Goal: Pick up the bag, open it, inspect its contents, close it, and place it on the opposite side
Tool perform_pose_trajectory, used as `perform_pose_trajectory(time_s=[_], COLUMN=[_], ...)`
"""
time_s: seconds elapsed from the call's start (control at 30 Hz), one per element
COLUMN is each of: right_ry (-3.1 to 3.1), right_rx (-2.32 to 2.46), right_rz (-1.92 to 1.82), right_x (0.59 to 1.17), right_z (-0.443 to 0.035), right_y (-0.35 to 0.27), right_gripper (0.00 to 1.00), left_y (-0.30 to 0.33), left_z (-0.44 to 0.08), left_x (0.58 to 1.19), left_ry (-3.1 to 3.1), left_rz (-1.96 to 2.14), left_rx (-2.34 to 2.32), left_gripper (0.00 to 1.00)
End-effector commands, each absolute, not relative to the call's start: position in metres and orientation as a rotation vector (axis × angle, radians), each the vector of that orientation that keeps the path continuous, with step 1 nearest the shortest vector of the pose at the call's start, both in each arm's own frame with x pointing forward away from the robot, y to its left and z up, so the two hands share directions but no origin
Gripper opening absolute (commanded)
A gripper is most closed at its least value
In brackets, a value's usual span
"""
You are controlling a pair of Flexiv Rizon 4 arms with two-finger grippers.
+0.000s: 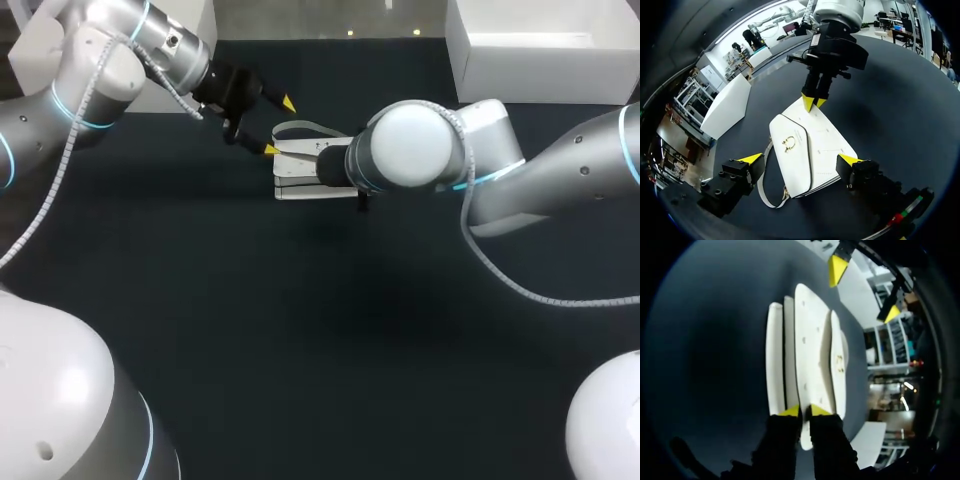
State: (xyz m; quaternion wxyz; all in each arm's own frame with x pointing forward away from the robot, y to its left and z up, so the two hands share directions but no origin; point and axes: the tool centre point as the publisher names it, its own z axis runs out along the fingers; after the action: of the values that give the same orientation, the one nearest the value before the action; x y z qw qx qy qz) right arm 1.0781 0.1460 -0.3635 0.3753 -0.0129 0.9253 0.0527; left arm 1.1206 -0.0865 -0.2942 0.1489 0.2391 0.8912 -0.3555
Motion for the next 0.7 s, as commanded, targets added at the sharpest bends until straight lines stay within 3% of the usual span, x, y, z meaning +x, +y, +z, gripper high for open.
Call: perform_pose_trajectory(time_s=[0.03,0.7], right_ry=[2.360,2.348], right_rx=[-0.032,-0.029], right_rz=[0.146,0.164], right_x=[1.079,1.070], right_z=[-0.368,-0.368], right_y=[0.145,0.150], right_gripper=[0.03,0.00], left_y=[-0.087,-0.097], left_z=[-0.297,-0.301], left_x=[1.124,1.118], left_ry=[2.561,2.455], left_rz=[-1.035,-1.092], left_rx=[0.696,0.792], left_gripper=[1.00,1.00])
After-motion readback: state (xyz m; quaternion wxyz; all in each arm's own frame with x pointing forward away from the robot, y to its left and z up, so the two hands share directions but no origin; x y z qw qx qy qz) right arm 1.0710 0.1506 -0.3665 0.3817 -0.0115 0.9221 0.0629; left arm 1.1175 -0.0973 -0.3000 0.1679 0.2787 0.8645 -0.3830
